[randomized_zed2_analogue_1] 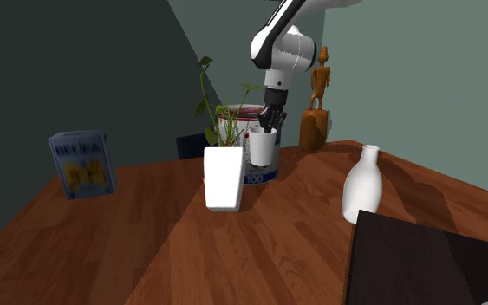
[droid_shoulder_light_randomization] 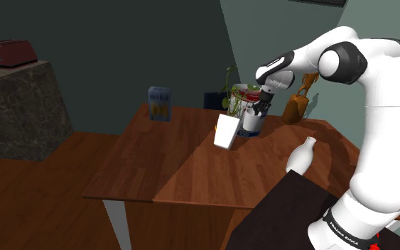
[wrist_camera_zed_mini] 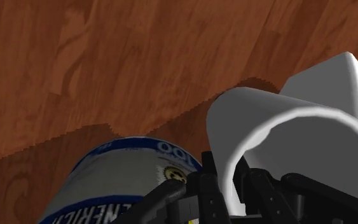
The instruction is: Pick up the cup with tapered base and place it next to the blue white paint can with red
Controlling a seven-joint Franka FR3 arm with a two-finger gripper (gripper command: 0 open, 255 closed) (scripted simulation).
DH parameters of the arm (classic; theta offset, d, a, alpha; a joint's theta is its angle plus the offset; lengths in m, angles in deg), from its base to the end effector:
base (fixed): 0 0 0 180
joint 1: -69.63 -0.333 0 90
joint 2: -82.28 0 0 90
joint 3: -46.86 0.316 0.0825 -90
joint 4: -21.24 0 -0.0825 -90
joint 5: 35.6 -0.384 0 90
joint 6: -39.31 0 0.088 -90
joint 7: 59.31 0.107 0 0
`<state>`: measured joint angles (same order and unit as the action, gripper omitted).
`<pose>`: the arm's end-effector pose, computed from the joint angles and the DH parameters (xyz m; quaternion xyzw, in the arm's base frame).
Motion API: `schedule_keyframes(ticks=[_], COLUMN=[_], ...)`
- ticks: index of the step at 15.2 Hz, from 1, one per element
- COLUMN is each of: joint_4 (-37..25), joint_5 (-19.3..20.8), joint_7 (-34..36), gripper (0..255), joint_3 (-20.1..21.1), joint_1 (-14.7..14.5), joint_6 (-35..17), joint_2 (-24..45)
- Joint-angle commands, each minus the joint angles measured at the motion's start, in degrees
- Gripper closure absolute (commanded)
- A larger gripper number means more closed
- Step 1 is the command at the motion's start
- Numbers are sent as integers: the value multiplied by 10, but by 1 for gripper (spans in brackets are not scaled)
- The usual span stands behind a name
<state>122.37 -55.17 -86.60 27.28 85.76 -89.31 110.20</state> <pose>0.5528 -0.3608 0.3042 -0.9857 0.1583 -0.0424 0.0397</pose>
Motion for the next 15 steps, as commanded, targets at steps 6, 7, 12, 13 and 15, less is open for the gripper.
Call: schedule_keyframes(ticks=[6,7,12,13,15], joint_4=[9,10,11,11,10], joint_5=[-18,-21,-34,-36,-41], joint_7=[-15,-17,-27,-29,-33], gripper=[255,255,255,255,255], joint_3=[13,14,23,24,28], joint_1=[4,5,11,12,15], joint_6=[-38,-43,-68,-73,-83], joint_2=[33,38,63,68,79])
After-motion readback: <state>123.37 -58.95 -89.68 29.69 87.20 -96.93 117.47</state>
